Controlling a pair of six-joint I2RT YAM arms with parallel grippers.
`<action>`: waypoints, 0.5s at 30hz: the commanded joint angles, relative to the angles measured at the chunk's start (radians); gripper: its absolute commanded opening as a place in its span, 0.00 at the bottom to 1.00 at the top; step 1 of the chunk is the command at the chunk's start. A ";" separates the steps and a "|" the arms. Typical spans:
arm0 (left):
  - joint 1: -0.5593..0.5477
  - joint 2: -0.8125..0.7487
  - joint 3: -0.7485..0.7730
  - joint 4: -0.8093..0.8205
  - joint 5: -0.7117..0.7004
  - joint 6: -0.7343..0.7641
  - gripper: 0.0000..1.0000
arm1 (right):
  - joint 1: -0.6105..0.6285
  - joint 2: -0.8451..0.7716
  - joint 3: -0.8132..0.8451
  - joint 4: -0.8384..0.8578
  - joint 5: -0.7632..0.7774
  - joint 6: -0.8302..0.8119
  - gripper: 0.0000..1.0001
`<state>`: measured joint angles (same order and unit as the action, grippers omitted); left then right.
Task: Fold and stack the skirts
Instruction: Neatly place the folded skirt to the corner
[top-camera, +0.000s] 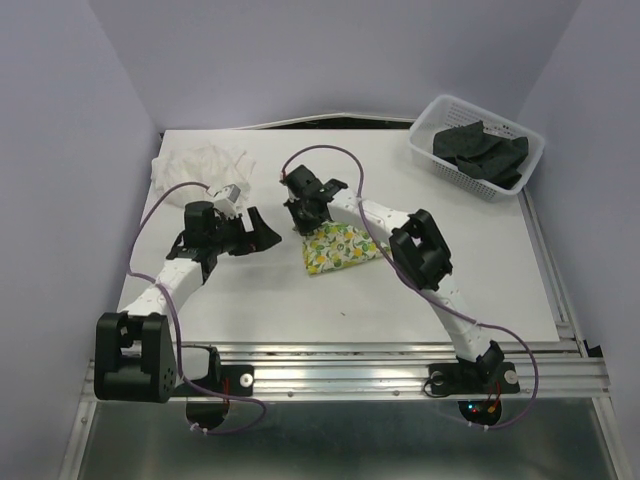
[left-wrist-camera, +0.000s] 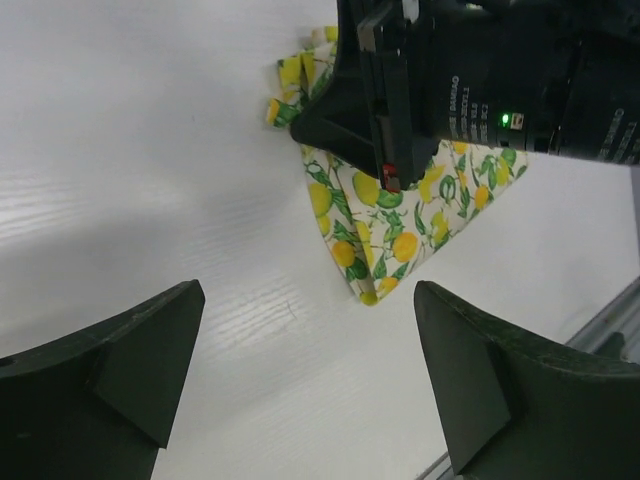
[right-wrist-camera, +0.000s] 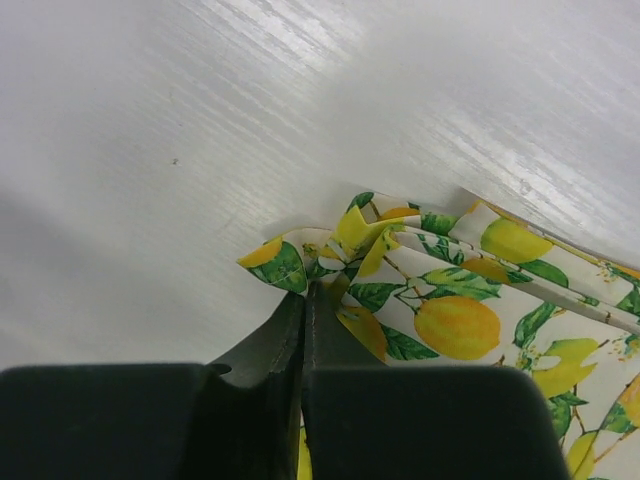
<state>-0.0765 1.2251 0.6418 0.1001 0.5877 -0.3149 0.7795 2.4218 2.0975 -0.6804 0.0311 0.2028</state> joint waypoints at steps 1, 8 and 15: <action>-0.002 0.036 -0.060 0.180 0.141 -0.104 0.99 | -0.011 -0.082 0.033 0.036 -0.111 0.052 0.01; -0.083 0.145 -0.077 0.386 0.092 -0.243 0.99 | -0.032 -0.118 0.032 0.061 -0.145 0.102 0.01; -0.149 0.243 -0.080 0.489 0.012 -0.322 0.99 | -0.062 -0.124 0.059 0.064 -0.191 0.148 0.01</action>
<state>-0.2020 1.4414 0.5644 0.4664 0.6395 -0.5831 0.7357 2.3703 2.1006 -0.6647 -0.1196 0.3115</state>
